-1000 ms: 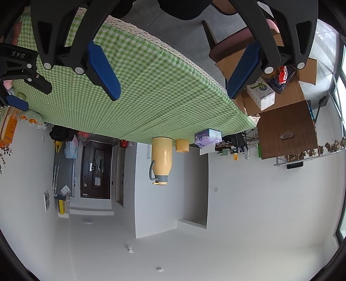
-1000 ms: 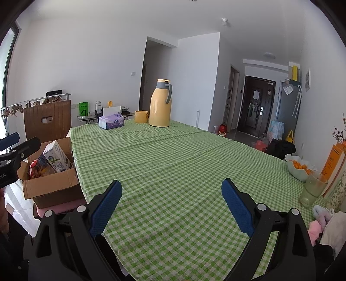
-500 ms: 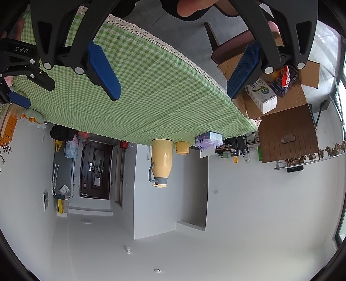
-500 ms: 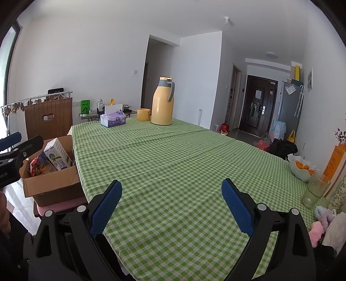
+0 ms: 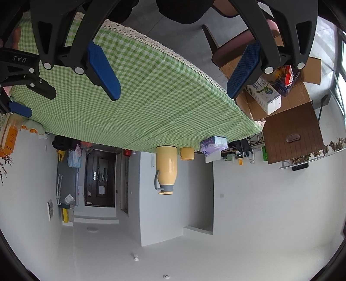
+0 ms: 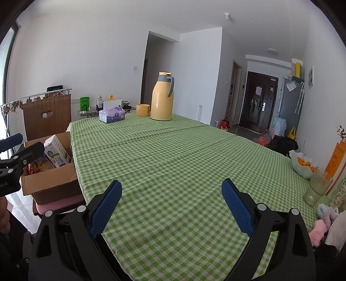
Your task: Collect trash
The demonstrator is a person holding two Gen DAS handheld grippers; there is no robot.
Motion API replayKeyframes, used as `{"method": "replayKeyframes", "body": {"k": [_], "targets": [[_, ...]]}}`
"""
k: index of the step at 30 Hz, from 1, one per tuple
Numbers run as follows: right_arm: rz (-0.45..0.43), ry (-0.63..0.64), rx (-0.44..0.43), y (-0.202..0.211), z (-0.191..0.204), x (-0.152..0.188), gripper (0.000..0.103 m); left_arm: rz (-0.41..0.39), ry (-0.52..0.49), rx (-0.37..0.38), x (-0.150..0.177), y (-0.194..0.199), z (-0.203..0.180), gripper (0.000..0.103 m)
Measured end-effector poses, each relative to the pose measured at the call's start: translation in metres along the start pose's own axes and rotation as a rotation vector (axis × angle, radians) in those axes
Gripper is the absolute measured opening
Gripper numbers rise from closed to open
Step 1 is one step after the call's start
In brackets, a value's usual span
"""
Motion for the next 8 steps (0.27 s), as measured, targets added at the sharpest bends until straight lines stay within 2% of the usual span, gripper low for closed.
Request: {"method": "replayKeyframes", "body": {"k": [3,8], "targets": [[0.017,-0.006,0.006,-0.008,-0.003,0.001,0.089,0.028,0.035,0.037,-0.001,-0.008,-0.002,0.095],[0.044,-0.038,0.044,-0.023,-0.022,-0.003,0.089,0.058,0.014,0.067,-0.006,-0.041,-0.012,0.095]]}}
Point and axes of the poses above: each gripper's, at about its wrist camera, not at the fingertips, and y roughly against the way its jaws point, z to its left, x to its underside, the point moved 9 cm from there along -y, roughly the way its jaws point, and after that the axes turned 7 degrees about -x, right-handed, at the moved point
